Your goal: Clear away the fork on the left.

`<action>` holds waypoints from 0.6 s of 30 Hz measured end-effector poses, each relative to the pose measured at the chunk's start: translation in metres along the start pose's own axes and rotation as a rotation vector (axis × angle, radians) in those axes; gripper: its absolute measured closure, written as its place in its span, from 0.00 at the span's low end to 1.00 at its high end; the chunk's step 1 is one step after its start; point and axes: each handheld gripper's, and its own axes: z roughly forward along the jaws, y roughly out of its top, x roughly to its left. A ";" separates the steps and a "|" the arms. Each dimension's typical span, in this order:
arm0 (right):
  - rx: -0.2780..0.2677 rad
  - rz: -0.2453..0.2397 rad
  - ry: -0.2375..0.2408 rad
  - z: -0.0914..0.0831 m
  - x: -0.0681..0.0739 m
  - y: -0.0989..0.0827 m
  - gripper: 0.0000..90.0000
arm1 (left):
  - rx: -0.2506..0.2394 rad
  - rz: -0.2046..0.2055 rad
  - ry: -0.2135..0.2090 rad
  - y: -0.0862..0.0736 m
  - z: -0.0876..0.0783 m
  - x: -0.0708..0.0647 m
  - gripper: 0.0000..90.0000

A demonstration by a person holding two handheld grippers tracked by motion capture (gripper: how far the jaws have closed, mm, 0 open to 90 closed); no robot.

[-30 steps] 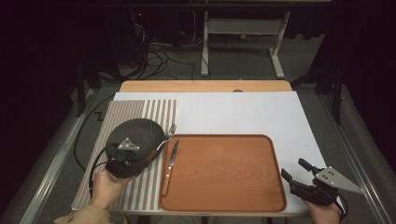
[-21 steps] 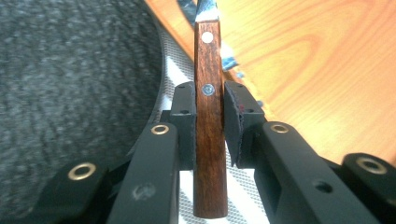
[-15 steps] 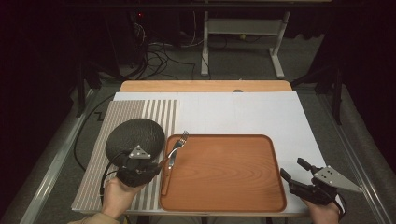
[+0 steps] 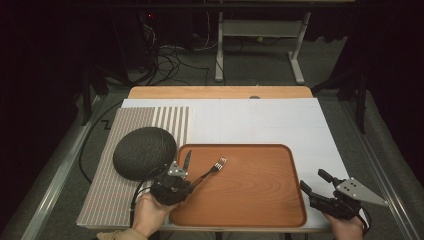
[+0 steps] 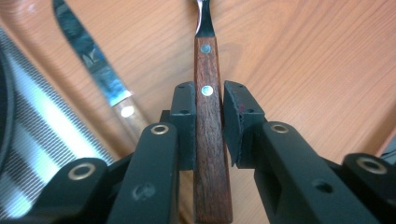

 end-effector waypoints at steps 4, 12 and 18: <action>-0.004 0.002 0.003 0.000 0.000 0.000 0.28 | 0.013 0.027 -0.017 0.006 0.009 -0.014 0.80; 0.000 0.002 0.005 0.000 0.000 0.000 0.28 | 0.043 0.061 -0.041 0.015 0.029 -0.036 0.80; -0.004 0.003 0.007 0.000 -0.001 0.000 0.28 | 0.056 0.079 -0.016 0.018 0.039 -0.047 0.80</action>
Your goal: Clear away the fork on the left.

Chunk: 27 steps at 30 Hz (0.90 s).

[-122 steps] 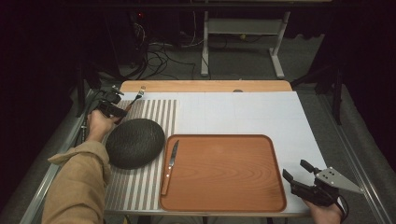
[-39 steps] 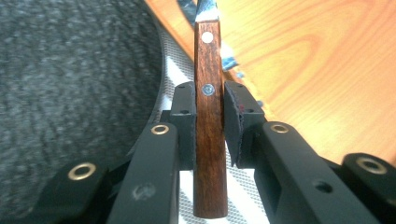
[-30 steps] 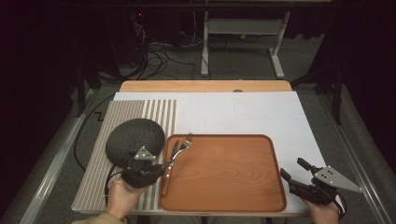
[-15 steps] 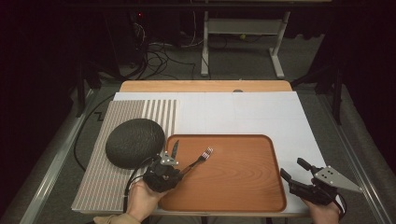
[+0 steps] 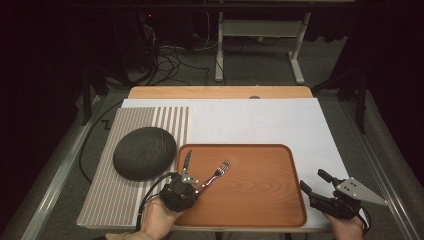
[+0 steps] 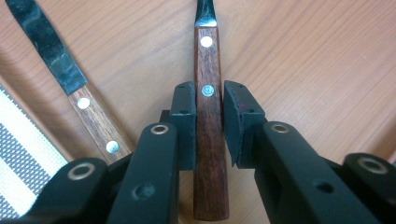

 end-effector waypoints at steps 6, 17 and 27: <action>0.001 0.000 0.002 0.000 0.000 0.000 0.28 | 0.028 -0.007 0.018 -0.002 0.006 -0.005 0.79; 0.010 0.008 0.005 0.001 -0.001 0.000 0.28 | 0.074 0.027 0.035 -0.005 0.013 -0.014 0.73; 0.010 0.006 0.007 0.001 0.000 0.000 0.28 | 0.082 0.033 0.021 -0.008 0.015 -0.012 0.74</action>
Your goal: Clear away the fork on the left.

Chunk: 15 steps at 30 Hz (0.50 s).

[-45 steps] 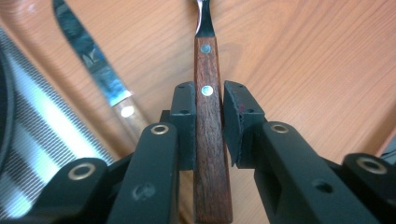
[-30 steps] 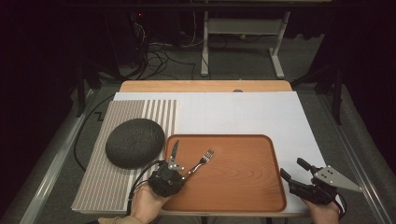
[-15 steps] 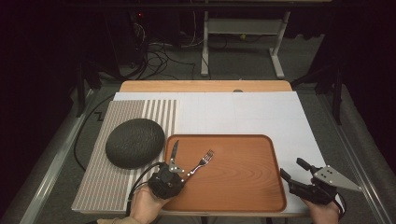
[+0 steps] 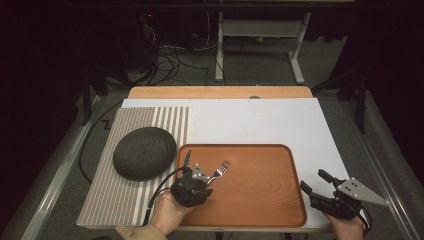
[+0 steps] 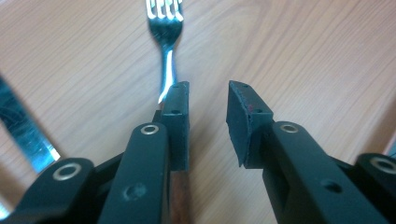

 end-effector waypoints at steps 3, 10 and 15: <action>-0.001 -0.001 -0.001 0.000 0.000 0.000 0.28 | -0.032 -0.003 -0.013 0.003 -0.002 0.000 0.77; -0.009 0.002 0.000 -0.002 0.000 0.000 0.28 | -0.064 0.047 -0.038 0.022 0.001 -0.006 0.83; -0.010 0.005 0.001 -0.002 -0.001 -0.001 0.28 | -0.063 0.064 -0.063 0.031 0.006 -0.013 0.85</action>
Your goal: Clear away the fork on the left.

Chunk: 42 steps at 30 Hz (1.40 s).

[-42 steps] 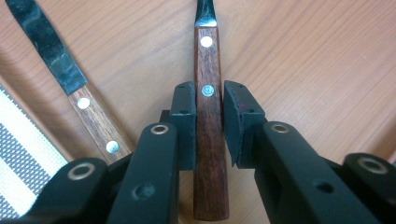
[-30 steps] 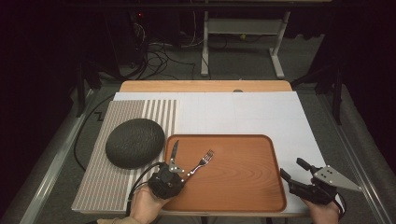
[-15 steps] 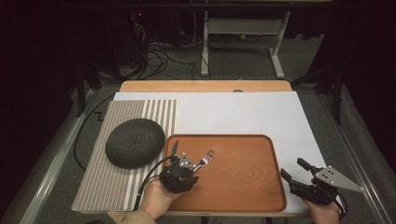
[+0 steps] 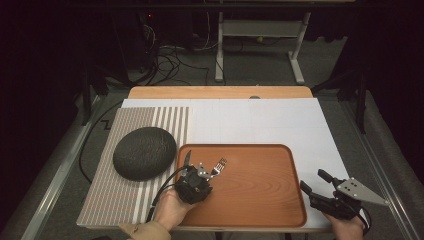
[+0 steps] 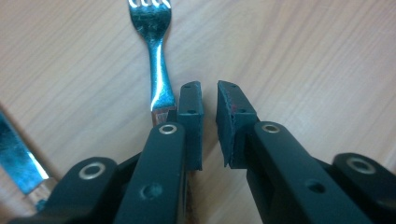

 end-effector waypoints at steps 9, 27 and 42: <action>0.000 -0.005 0.000 0.000 0.001 0.000 0.28 | 0.055 0.026 0.017 0.003 0.015 0.003 0.87; 0.003 0.001 0.002 0.000 0.000 0.000 0.28 | 0.055 -0.001 0.045 0.001 0.012 0.020 0.87; 0.006 -0.001 0.006 0.001 0.000 0.000 0.28 | 0.055 -0.029 0.077 -0.008 0.004 0.035 0.85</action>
